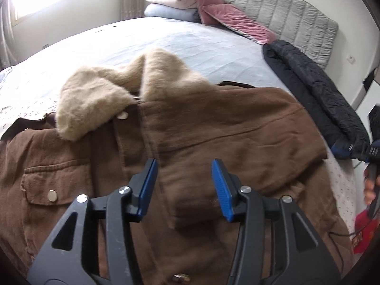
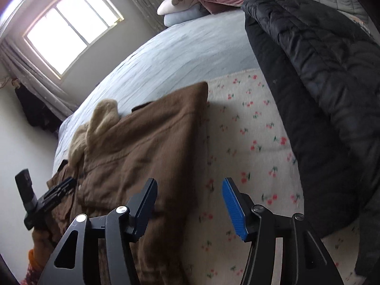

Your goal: Fold large clothes

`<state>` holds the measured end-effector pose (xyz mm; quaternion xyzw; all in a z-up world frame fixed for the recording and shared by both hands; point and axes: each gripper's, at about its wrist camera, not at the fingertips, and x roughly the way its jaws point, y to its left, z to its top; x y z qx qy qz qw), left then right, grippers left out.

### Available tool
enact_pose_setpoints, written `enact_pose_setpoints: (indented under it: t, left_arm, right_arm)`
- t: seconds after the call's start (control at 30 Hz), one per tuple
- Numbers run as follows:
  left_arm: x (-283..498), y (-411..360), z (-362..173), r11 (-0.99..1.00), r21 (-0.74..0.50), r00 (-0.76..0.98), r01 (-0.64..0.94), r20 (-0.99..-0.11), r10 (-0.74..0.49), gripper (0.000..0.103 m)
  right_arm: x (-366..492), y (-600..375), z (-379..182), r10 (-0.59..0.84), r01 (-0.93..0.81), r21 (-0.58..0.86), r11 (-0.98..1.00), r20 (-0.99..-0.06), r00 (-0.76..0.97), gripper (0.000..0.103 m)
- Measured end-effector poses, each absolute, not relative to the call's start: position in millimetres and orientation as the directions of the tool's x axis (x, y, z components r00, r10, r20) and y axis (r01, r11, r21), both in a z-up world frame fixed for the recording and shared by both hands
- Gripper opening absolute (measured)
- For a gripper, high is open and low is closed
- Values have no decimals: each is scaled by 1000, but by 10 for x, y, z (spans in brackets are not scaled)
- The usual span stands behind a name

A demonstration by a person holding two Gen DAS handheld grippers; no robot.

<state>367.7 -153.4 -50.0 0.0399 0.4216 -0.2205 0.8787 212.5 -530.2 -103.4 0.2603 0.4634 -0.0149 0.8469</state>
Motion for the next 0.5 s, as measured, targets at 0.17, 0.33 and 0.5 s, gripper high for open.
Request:
enact_pose_setpoints:
  t: [0.17, 0.33, 0.5]
  left_arm:
    - [3642, -1700, -504, 884, -138, 506, 447, -776, -377, 57]
    - [3943, -1391, -693, 931, -219, 490, 292, -802, -342, 63]
    - [4132, -1392, -881, 911, -312, 423, 269, -812, -403, 42]
  right_arm:
    - [2142, -5145, -1407, 270, 277, 442, 853, -829, 490, 43]
    - [2277, -5117, -1469, 323, 283, 530, 800, -777, 540, 42]
    - [2401, -5095, -1563, 343, 298, 574, 763, -749, 567, 42]
